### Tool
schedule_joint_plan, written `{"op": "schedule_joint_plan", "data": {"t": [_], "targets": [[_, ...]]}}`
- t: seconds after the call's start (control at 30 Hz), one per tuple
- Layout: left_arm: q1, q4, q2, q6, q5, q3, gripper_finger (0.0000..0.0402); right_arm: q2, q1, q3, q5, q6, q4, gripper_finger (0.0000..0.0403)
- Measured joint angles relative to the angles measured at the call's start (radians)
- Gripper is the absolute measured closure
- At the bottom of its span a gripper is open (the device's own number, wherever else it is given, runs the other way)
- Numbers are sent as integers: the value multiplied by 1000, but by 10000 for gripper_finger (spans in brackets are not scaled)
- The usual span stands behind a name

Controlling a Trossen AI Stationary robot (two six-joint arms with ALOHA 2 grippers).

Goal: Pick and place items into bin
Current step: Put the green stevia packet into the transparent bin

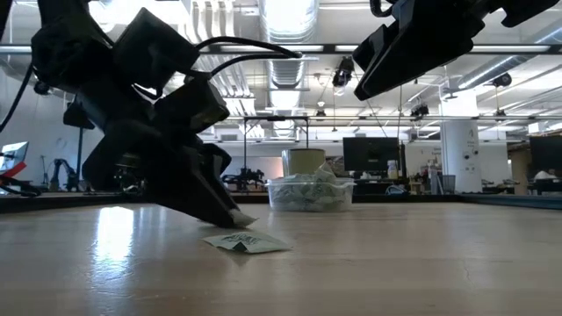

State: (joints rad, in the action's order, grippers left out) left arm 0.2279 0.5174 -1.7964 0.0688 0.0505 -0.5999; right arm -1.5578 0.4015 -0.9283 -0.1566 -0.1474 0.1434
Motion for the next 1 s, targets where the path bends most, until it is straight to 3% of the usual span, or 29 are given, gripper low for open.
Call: {"op": "schedule_joint_plan", "data": {"t": [0.17, 0.33, 0.67, 1.0], "targets": [[0, -5, 23, -7, 0, 2, 365, 0, 0, 0, 0, -1, 1, 346], [-2, -28, 62, -42, 16, 5, 397, 0, 0, 0, 0, -2, 3, 346], [-58, -9, 128, -170, 186, -53, 398, 0, 0, 0, 0, 1, 2, 346], [-252, -3, 122, -241, 198, -183, 398, 0, 0, 0, 0, 1, 3, 346]]}}
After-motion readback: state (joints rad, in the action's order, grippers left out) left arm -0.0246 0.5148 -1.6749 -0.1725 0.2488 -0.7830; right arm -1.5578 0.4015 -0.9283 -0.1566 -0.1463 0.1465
